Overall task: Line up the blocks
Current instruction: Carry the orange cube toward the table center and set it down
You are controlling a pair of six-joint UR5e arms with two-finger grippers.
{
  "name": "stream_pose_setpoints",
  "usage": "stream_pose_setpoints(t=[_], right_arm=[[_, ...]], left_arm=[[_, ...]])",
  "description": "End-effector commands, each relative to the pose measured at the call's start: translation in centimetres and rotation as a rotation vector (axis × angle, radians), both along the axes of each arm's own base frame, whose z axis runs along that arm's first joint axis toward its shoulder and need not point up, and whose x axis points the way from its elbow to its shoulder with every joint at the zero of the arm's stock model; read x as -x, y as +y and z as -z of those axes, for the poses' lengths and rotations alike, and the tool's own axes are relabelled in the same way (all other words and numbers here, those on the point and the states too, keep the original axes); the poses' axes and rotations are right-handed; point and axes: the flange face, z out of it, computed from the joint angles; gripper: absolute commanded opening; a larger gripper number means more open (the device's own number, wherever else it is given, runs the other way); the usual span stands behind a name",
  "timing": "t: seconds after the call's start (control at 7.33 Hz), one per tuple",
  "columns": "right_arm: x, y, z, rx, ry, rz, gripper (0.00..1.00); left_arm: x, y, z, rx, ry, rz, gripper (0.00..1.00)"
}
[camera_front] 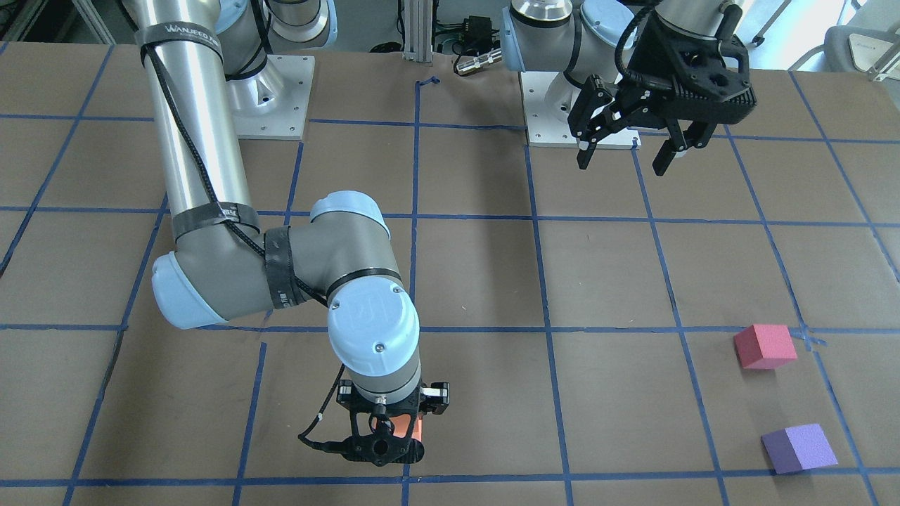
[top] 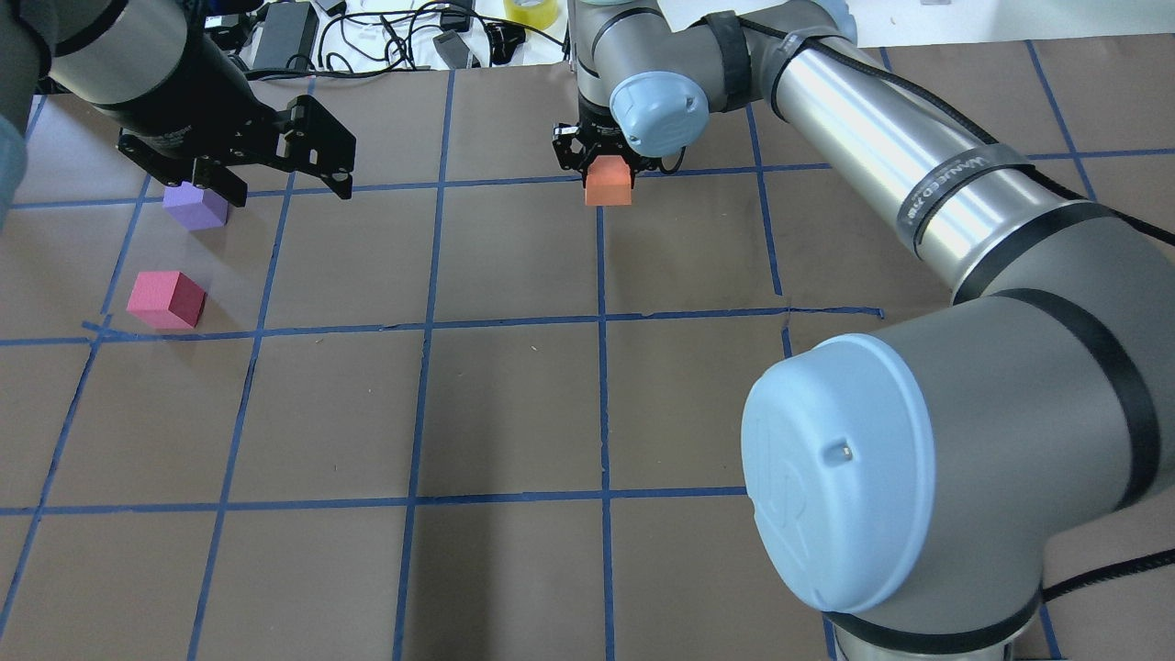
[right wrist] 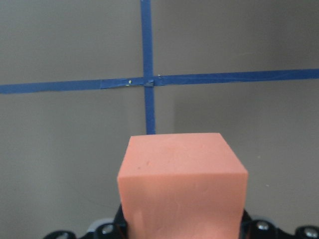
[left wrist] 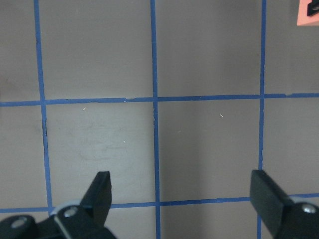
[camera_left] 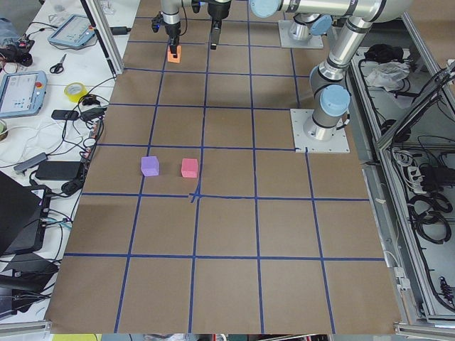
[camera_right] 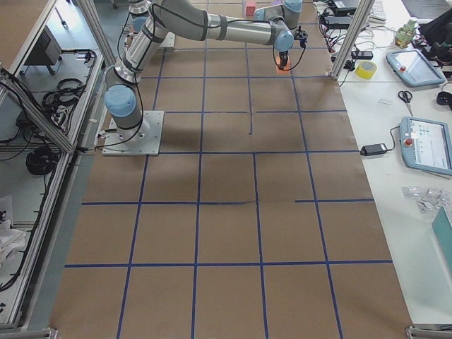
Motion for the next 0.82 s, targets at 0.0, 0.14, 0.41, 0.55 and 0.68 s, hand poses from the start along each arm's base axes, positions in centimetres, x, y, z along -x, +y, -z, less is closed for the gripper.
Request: stream_pose_setpoints(t=[0.0, 0.14, 0.41, 0.55, 0.68], right_arm=[[-2.8, -0.7, 3.3, -0.014, -0.003, 0.035, 0.00], [-3.8, -0.4, 4.1, -0.023, -0.014, 0.045, 0.00], [-3.8, -0.4, 4.5, -0.021, -0.015, 0.045, 0.08], [-3.7, -0.3, 5.1, -0.031, -0.011, 0.047, 0.22], [-3.9, -0.2, 5.0, -0.032, -0.011, 0.053, 0.46]], left_arm=[[0.0, 0.1, -0.2, 0.004, 0.001, 0.002, 1.00], [0.1, 0.4, -0.2, 0.003, -0.003, 0.003, 1.00], [-0.1, 0.2, -0.1, 0.003, 0.005, 0.004, 1.00], [-0.2, 0.4, -0.2, 0.003, -0.005, 0.008, 1.00], [-0.1, 0.4, 0.3, -0.010, 0.006, 0.010, 1.00]])
